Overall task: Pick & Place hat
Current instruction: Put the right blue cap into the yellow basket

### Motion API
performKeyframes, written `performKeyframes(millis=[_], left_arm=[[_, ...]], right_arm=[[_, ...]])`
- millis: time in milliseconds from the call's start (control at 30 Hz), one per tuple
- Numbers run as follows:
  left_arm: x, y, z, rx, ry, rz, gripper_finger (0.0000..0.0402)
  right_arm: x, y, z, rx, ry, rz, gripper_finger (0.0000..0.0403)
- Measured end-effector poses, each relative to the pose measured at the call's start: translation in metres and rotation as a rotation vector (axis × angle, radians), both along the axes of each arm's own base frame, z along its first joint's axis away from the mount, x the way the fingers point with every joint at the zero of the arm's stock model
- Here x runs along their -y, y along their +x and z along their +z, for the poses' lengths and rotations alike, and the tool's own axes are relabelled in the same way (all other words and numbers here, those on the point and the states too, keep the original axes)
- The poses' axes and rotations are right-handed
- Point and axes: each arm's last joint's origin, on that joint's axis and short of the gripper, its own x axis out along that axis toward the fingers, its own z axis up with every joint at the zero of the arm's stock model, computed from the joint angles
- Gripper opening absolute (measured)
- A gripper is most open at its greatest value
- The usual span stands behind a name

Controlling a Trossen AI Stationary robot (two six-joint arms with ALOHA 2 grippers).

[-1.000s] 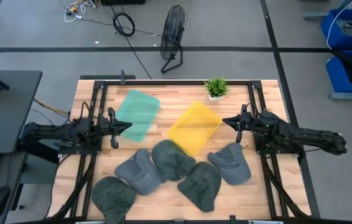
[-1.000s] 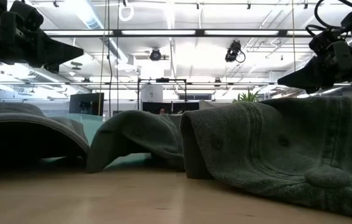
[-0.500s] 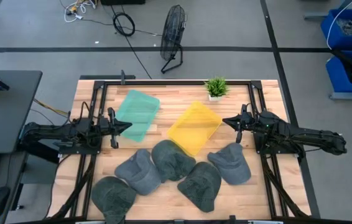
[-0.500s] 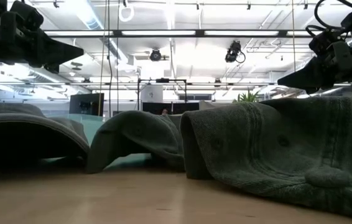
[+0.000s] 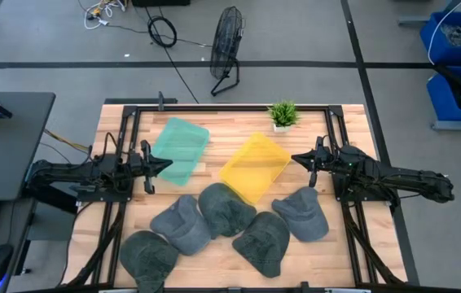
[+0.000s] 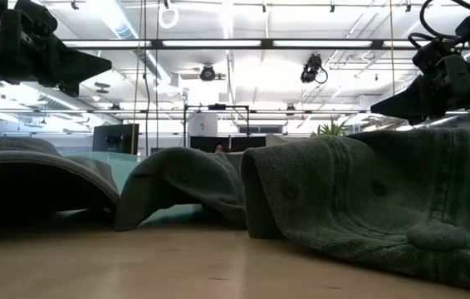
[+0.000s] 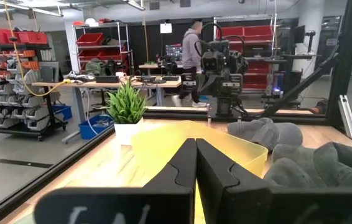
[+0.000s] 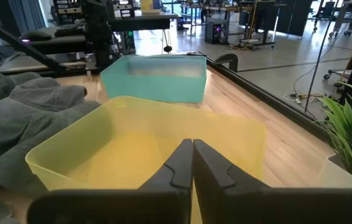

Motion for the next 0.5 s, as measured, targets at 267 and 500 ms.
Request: performKeyframes(millis=[267, 500], left_arm=[[-0.0001, -0.0004, 0.0030, 0.032, 0.000, 0.002, 0.0007], [-0.0001, -0.0014, 0.0090, 0.095, -0.003, 0.002, 0.0007]], right_arm=[[0.0000, 0.0000, 0.0000, 0.000, 0.000, 0.000, 0.0018], [0.0000, 0.0000, 0.0000, 0.000, 0.000, 0.000, 0.0018]])
